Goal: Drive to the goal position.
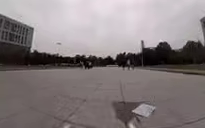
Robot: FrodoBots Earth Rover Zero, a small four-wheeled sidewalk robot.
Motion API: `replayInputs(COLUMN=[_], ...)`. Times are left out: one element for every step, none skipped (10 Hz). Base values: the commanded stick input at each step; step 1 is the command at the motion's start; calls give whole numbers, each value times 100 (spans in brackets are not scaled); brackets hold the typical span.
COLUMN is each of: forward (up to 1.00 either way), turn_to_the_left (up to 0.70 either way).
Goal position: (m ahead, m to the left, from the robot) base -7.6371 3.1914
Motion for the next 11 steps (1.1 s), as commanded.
replayInputs(forward=[70, 70, 70, 70, 70, 70, 70, 70, 70, 70, 70], turn_to_the_left=[0, 0, 0, 0, 0, 0, 0, 0, 0, 0, 0])
